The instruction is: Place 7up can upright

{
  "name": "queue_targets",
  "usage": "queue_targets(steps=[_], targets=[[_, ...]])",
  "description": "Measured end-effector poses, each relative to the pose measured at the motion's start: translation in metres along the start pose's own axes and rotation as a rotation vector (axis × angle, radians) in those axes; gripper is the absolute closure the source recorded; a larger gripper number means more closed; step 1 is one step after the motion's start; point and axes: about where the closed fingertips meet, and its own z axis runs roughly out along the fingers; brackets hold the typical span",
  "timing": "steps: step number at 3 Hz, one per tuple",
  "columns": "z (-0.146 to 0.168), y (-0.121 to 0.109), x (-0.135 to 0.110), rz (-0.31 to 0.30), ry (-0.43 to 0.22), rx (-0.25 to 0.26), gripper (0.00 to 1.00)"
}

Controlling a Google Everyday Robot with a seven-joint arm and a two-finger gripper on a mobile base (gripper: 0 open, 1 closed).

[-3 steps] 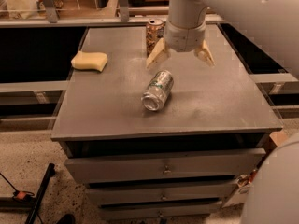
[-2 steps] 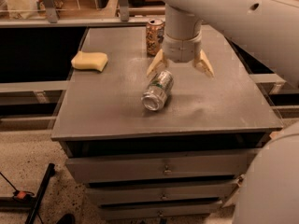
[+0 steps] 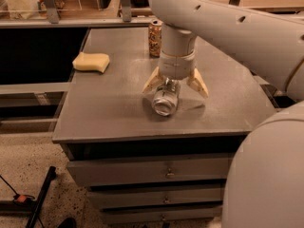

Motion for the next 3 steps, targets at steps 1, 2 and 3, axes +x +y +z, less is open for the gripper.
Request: queue_targets(steps=[1, 2, 3], targets=[[0.0059, 0.0075, 0.0058, 0.005, 0.031, -0.026, 0.18], [0.0044, 0.0137, 0.0086, -0.019, 0.047, -0.05, 0.42], [-0.0007, 0.0137, 0.0089, -0.02, 0.047, -0.051, 0.65]])
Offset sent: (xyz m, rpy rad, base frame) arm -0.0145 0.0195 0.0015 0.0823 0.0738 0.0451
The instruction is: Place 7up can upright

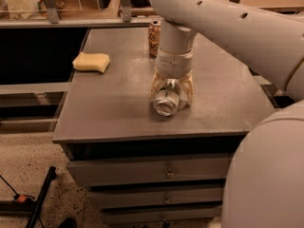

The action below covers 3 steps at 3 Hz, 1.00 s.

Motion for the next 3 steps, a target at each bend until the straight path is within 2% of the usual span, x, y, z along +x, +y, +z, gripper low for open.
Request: queue_targets(steps=[1, 2, 3], targets=[[-0.008, 0.0, 0.001, 0.0, 0.0, 0.0, 0.88], [-0.023, 0.013, -0.005, -0.086, -0.033, -0.068, 1.0], [-0.044, 0.03, -0.009, -0.273, -0.07, -0.151, 1.0]])
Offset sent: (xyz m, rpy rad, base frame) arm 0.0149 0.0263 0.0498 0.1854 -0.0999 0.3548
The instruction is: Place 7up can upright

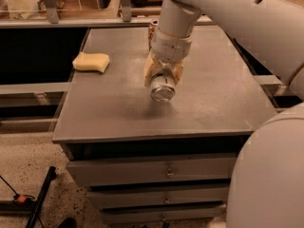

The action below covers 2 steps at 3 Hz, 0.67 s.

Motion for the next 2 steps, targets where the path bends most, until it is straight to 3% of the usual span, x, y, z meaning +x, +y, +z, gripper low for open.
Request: queue_targets(steps=[1, 2], targets=[[-0.0223, 0.0132, -0.0006, -0.173, -0.087, -0.148, 1.0], [-0.023, 0.0083, 0.0007, -0.243, -0.101, -0.157, 1.0]])
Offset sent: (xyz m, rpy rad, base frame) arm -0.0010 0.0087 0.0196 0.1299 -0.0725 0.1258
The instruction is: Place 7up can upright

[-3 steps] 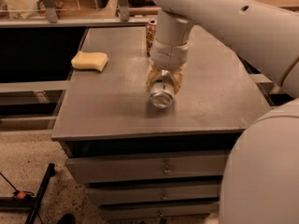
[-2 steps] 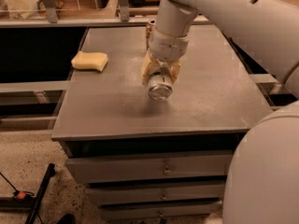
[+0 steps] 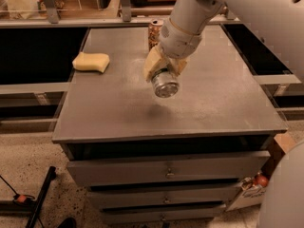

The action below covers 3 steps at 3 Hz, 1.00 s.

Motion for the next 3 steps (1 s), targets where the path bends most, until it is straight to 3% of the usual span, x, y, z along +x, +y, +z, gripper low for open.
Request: queue_targets(steps=[1, 2, 3], targets=[[0.001, 0.001, -0.001, -0.002, 0.001, 0.001, 1.0], [0.003, -0.005, -0.008, -0.068, -0.071, -0.02, 1.0], [-0.006, -0.019, -0.018, -0.19, -0.241, -0.062, 1.0]])
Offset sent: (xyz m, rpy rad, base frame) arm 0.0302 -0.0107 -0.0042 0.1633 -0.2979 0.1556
